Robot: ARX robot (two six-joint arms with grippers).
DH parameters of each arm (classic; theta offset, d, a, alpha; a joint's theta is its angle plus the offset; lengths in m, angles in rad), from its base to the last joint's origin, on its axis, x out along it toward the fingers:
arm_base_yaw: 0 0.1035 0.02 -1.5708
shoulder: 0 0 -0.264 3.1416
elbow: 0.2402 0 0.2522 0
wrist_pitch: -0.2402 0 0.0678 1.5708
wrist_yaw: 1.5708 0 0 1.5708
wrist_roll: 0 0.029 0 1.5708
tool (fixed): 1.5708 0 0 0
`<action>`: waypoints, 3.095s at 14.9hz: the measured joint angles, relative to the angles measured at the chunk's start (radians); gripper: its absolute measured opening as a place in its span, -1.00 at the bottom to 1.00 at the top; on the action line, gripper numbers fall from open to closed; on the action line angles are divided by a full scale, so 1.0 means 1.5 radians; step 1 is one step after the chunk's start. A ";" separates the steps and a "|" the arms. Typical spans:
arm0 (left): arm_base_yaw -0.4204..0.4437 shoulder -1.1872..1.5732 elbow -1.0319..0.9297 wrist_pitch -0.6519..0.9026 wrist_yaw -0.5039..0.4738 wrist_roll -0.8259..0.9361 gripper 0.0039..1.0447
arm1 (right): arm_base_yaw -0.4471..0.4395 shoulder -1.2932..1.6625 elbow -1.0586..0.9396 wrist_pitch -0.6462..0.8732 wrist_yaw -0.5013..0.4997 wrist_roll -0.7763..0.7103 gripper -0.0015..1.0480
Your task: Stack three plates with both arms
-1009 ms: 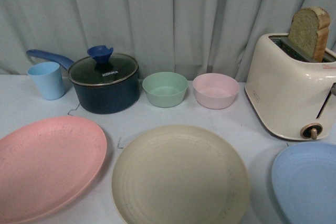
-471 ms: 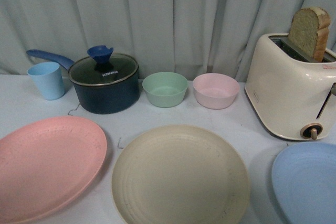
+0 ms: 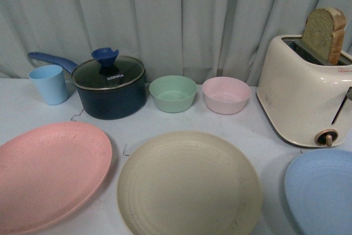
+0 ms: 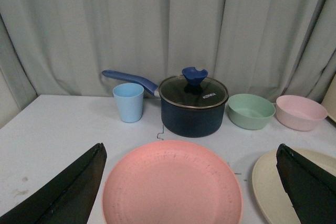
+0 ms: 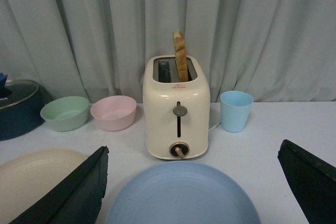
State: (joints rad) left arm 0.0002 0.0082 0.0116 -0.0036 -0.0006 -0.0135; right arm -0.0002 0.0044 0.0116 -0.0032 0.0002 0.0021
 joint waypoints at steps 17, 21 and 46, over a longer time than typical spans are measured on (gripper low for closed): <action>0.000 0.000 0.000 0.000 0.000 0.000 0.88 | 0.000 0.000 0.000 0.000 0.000 0.000 0.87; 0.000 0.000 0.000 0.000 0.000 0.000 0.88 | 0.000 0.000 0.000 0.000 0.000 0.000 0.87; 0.000 0.000 0.000 0.000 0.000 0.000 0.88 | 0.000 0.000 0.000 0.000 0.000 0.000 0.87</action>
State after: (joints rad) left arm 0.0002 0.0082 0.0116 -0.0036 -0.0006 -0.0135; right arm -0.0002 0.0044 0.0116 -0.0032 0.0002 0.0021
